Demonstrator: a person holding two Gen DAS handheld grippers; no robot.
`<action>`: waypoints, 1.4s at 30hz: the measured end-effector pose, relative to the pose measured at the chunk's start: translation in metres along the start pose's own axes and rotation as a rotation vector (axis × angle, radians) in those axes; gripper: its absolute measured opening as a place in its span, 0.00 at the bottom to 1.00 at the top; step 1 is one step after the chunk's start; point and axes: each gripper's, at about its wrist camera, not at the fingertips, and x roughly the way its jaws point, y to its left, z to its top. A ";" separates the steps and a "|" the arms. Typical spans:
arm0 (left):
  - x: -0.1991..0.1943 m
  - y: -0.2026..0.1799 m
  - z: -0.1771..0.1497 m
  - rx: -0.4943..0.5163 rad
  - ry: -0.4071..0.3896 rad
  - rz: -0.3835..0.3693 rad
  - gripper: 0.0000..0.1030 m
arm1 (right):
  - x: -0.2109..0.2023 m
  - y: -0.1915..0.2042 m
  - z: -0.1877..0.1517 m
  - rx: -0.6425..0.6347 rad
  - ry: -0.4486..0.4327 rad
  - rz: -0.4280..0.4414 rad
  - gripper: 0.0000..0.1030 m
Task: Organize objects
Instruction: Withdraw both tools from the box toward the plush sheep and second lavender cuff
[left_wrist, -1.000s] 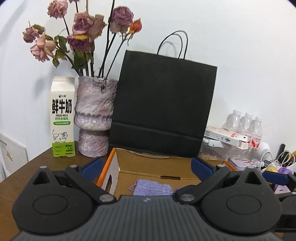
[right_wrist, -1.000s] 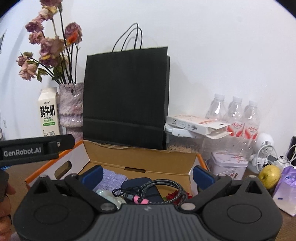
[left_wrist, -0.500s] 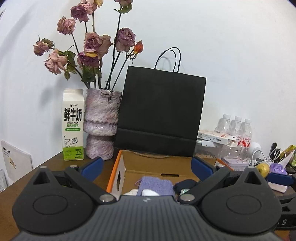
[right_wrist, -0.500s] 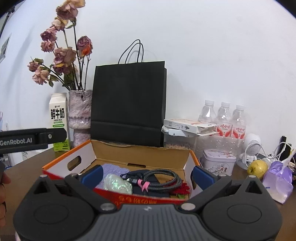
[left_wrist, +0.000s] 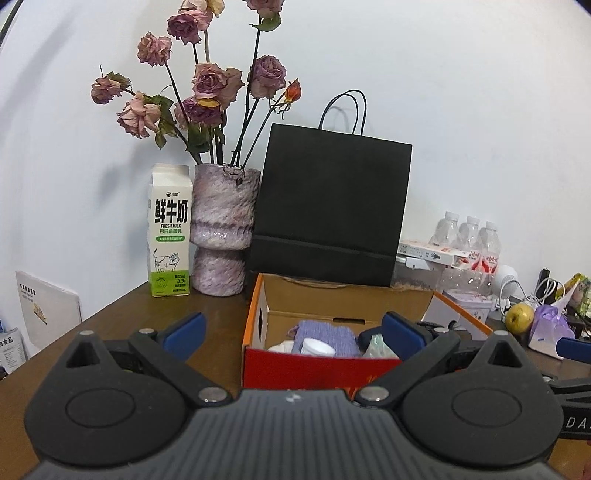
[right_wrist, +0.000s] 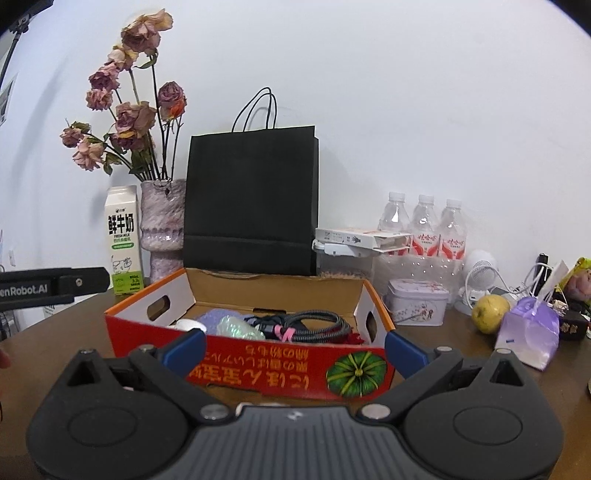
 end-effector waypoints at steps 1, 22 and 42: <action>-0.003 0.000 -0.001 0.003 0.002 0.001 1.00 | -0.004 0.001 -0.002 -0.001 0.000 -0.001 1.00; -0.053 0.005 -0.034 0.042 0.097 -0.028 1.00 | -0.070 0.008 -0.043 0.014 0.037 0.008 1.00; -0.089 0.029 -0.050 0.012 0.138 -0.008 1.00 | -0.098 0.021 -0.060 -0.023 0.059 0.021 1.00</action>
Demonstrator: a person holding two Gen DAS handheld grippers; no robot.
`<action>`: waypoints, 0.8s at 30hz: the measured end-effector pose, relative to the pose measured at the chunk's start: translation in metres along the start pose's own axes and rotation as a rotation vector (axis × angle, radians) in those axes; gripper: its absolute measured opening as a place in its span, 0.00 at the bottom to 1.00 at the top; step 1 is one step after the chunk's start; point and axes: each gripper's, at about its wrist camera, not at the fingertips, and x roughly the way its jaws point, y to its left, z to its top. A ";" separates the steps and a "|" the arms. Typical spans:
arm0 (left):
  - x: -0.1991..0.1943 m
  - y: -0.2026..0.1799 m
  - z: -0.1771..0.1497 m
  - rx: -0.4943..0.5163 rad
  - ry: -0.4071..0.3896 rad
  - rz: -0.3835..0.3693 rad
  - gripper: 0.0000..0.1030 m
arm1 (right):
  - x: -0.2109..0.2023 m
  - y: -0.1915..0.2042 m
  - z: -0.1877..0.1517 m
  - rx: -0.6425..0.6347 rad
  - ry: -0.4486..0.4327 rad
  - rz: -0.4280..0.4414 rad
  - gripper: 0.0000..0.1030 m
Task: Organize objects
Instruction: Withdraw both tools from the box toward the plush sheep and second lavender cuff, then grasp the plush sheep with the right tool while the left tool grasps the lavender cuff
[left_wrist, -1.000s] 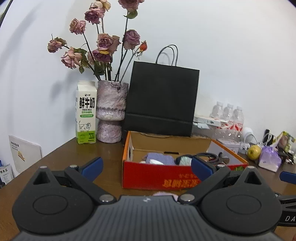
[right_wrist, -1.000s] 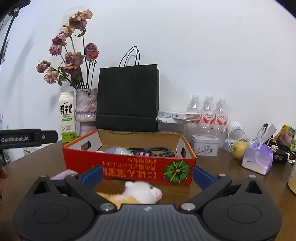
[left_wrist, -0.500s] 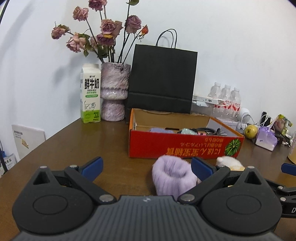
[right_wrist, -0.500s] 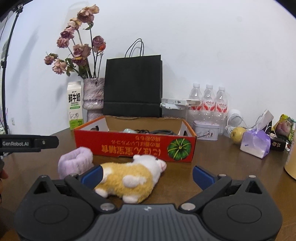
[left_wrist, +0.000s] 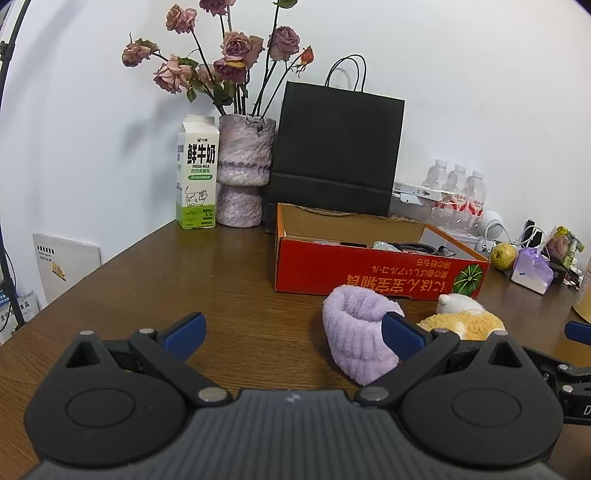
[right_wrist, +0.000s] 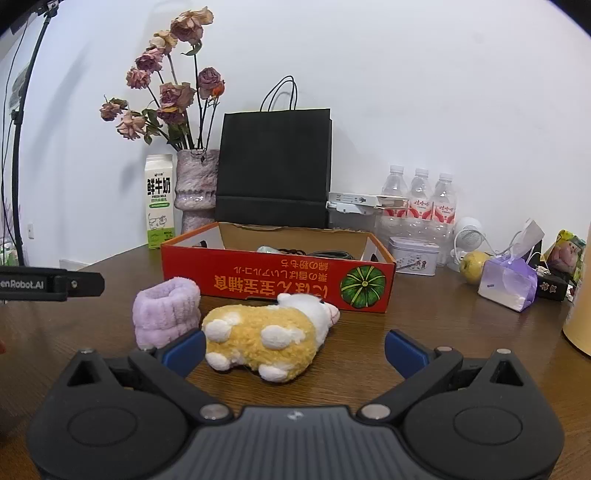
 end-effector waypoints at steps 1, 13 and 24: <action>-0.001 0.000 0.000 0.002 -0.001 0.000 1.00 | 0.000 0.000 0.000 -0.002 0.000 0.000 1.00; -0.004 0.002 -0.001 -0.007 0.010 -0.012 1.00 | 0.009 0.004 0.000 -0.026 0.056 0.013 1.00; -0.003 0.013 0.002 -0.060 0.008 0.027 1.00 | 0.051 0.032 0.010 -0.003 0.135 0.017 1.00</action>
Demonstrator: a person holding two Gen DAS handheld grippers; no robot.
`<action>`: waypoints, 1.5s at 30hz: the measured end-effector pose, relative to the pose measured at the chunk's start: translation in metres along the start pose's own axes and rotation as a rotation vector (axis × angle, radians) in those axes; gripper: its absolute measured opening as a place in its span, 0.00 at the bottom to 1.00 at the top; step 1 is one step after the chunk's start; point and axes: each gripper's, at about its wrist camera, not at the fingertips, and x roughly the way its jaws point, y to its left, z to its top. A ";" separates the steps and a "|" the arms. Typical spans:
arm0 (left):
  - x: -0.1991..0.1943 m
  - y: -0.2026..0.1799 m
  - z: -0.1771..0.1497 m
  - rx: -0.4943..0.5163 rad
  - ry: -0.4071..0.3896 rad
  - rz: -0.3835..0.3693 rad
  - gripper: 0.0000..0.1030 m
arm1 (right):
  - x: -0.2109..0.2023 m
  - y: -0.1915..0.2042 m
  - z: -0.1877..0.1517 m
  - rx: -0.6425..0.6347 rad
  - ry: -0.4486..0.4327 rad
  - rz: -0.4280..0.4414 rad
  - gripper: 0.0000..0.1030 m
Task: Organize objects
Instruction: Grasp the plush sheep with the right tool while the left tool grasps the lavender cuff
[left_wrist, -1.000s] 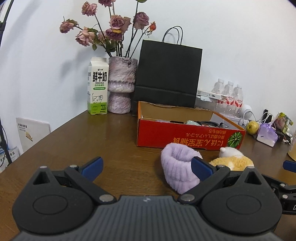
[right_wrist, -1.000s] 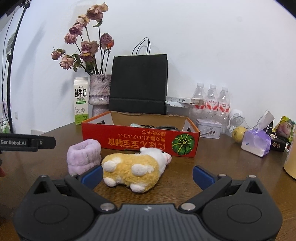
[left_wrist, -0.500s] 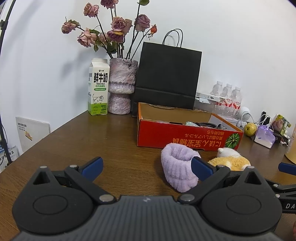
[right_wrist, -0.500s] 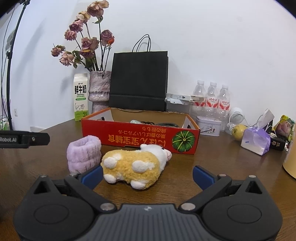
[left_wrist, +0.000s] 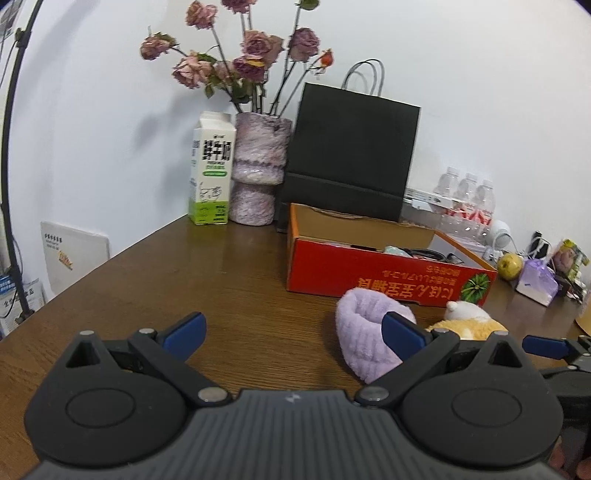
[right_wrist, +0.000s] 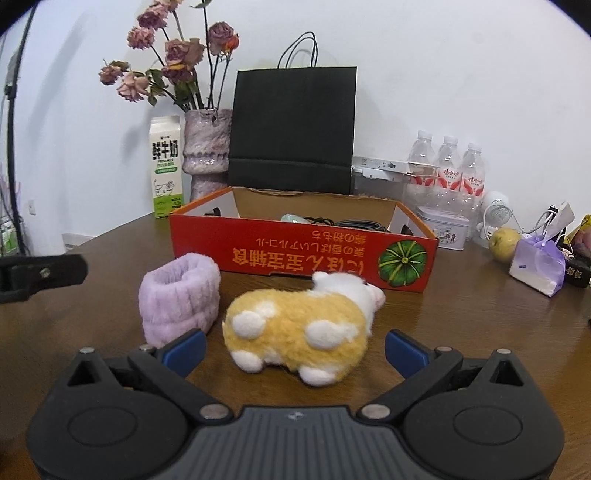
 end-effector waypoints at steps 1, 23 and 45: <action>0.001 0.002 0.001 -0.008 0.004 0.004 1.00 | 0.005 0.002 0.002 0.010 0.004 -0.010 1.00; 0.019 0.021 0.002 -0.087 0.060 0.075 1.00 | 0.058 -0.003 0.016 0.153 0.115 -0.045 0.92; 0.031 0.030 -0.002 -0.114 0.112 0.074 1.00 | -0.002 -0.042 0.000 0.076 -0.048 -0.059 0.91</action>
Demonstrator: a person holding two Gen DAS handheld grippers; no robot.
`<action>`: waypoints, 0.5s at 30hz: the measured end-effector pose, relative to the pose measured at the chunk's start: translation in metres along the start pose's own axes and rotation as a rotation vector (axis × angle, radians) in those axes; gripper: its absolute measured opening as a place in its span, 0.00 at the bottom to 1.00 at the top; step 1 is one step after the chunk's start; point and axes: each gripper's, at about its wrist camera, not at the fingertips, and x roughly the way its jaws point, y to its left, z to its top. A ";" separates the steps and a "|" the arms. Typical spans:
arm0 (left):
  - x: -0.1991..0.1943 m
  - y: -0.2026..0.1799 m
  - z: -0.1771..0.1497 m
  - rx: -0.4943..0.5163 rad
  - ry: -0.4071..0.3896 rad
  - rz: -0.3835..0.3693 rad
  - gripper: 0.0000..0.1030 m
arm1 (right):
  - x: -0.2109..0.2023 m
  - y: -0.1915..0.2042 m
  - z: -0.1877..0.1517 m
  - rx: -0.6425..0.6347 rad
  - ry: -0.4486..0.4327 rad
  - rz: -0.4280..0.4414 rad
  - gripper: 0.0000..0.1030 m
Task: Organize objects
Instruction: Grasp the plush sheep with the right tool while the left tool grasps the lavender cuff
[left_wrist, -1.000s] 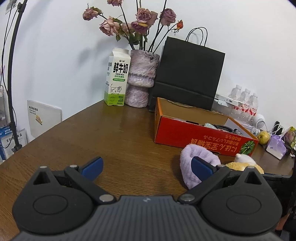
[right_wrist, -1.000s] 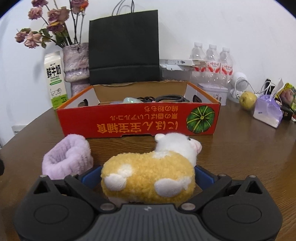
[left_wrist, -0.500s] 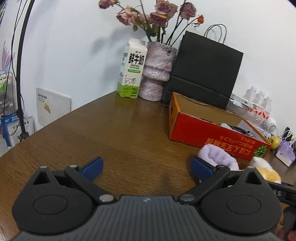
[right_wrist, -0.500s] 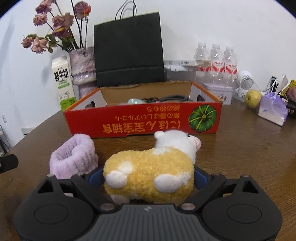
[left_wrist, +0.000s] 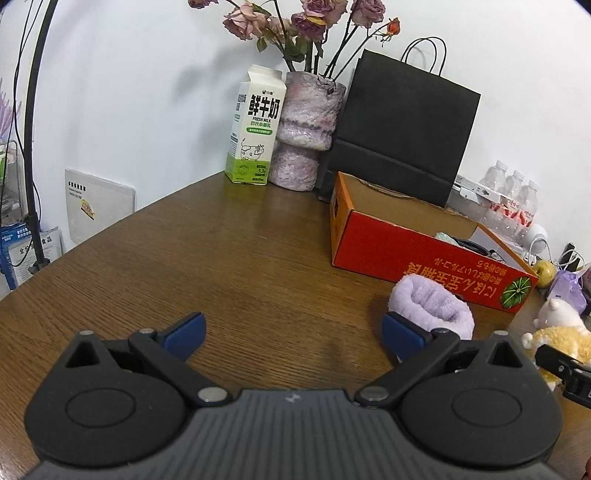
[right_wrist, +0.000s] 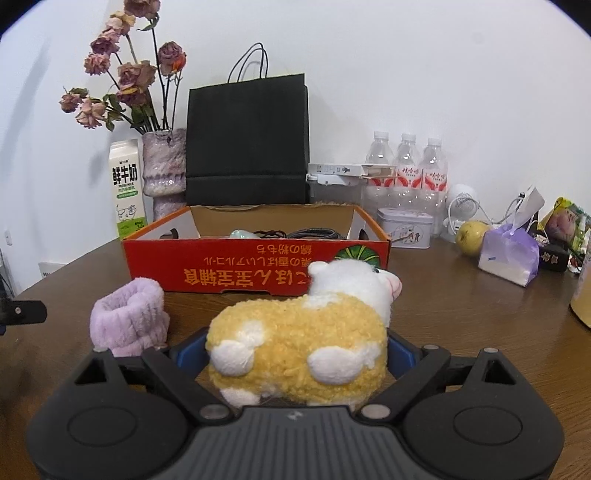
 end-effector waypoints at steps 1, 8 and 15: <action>0.000 0.000 -0.001 0.004 0.001 -0.001 1.00 | -0.002 -0.001 0.000 -0.007 -0.004 0.002 0.91; 0.003 -0.009 -0.004 0.046 0.016 0.007 1.00 | -0.009 -0.013 -0.002 -0.017 -0.024 0.012 0.91; 0.001 -0.016 -0.004 0.063 0.012 -0.009 1.00 | -0.011 -0.016 -0.003 -0.032 -0.038 0.023 0.91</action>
